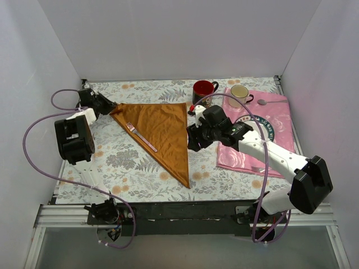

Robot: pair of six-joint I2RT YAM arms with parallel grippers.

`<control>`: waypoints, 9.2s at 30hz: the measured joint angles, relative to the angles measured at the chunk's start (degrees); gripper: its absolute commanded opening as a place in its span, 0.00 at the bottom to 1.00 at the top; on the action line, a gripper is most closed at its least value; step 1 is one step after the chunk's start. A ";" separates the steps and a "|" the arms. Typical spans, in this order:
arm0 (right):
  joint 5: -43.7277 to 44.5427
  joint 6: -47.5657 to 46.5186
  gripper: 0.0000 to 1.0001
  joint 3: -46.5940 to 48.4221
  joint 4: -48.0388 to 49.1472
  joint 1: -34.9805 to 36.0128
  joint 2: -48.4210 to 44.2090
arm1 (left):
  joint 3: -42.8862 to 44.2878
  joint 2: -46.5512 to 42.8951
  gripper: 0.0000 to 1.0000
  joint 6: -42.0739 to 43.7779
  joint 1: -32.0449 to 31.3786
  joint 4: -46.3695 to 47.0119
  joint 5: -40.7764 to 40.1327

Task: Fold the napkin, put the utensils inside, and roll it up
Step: Fold the napkin

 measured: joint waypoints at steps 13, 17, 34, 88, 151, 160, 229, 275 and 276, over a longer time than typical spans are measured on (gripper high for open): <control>0.46 1.53 0.61 -8.07 1.01 0.00 -8.83 | -11.54 -17.51 0.00 -2.29 -7.98 -0.92 -0.79; 0.68 1.75 0.62 -9.16 1.22 0.00 -9.75 | -13.84 -20.33 0.00 -2.16 -11.54 -1.55 -0.33; 1.05 2.45 0.62 -10.86 1.38 0.00 -12.70 | -21.66 -27.96 0.01 -1.57 -18.23 -6.40 -0.48; 0.68 3.61 0.64 -14.51 3.37 0.00 -14.27 | -24.55 -37.35 0.58 -0.42 -20.61 -13.20 1.92; 2.67 -0.24 0.70 -12.79 -9.66 -26.23 -22.62 | -24.94 -29.86 0.34 20.96 -84.39 -29.24 -31.95; 1.53 -0.57 0.70 -12.79 -9.66 -26.23 -22.62 | -24.20 -28.15 0.40 20.90 -85.13 -27.80 -30.73; -5.22 -1.44 0.70 -13.64 -7.76 -26.23 -18.88 | -13.97 -33.05 0.00 3.30 -16.94 -25.09 -6.47; -11.37 11.23 0.64 11.10 19.87 -12.90 25.42 | -12.83 -24.02 0.64 0.22 -10.25 -22.16 -14.56; -11.37 12.09 0.61 13.38 20.61 -12.66 27.54 | -12.83 -24.63 0.60 -0.07 -10.29 -21.90 -13.94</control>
